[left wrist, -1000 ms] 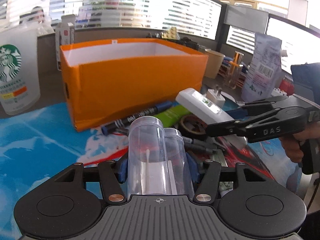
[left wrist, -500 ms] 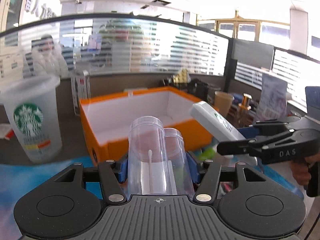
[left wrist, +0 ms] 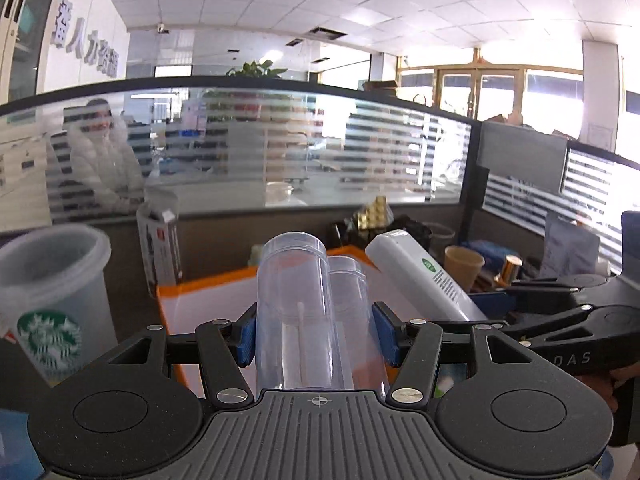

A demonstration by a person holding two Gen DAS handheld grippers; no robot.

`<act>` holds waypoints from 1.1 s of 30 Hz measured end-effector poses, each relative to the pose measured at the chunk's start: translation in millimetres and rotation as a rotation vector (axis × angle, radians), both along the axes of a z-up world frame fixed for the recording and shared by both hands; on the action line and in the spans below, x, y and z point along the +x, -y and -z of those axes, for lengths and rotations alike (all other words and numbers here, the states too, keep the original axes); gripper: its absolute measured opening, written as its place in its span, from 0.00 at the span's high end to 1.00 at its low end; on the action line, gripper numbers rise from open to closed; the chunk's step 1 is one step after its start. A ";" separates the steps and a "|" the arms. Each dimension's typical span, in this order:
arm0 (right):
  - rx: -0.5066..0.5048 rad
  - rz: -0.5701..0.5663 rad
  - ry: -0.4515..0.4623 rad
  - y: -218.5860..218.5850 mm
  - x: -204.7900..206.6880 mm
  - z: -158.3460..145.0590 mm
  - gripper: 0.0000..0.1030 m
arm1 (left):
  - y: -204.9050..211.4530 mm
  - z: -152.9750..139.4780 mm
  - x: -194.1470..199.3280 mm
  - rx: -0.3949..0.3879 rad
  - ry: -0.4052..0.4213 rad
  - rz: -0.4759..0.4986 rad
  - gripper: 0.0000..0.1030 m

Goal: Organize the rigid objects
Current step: 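Carry the cups with the left gripper while the right lowers the power bank into the box and opens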

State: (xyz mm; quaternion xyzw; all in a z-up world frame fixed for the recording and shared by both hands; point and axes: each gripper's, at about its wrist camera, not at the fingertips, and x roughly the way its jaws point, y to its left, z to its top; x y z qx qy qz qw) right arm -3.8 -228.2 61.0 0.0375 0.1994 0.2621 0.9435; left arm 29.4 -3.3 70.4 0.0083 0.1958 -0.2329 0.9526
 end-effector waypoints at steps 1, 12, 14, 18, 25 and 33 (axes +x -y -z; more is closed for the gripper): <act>0.005 0.005 0.002 0.5 3.4 -1.2 0.51 | 0.6 -1.2 2.5 0.000 0.002 -0.002 0.46; 0.027 0.050 -0.027 4.6 66.6 -6.7 0.51 | 7.5 0.5 54.6 0.019 -0.029 -0.054 0.46; 0.009 0.062 -0.041 3.7 81.4 -3.3 0.51 | 7.6 7.2 65.5 0.019 -0.054 -0.066 0.46; -0.042 0.087 -0.089 -2.7 104.3 10.6 0.51 | 8.1 29.2 85.1 0.018 -0.133 -0.093 0.46; -0.092 0.091 -0.178 -9.8 123.5 33.9 0.51 | 6.4 50.8 98.5 0.015 -0.200 -0.115 0.46; -0.213 0.109 -0.243 -20.0 138.2 50.1 0.51 | 12.9 68.4 101.1 0.020 -0.243 -0.112 0.46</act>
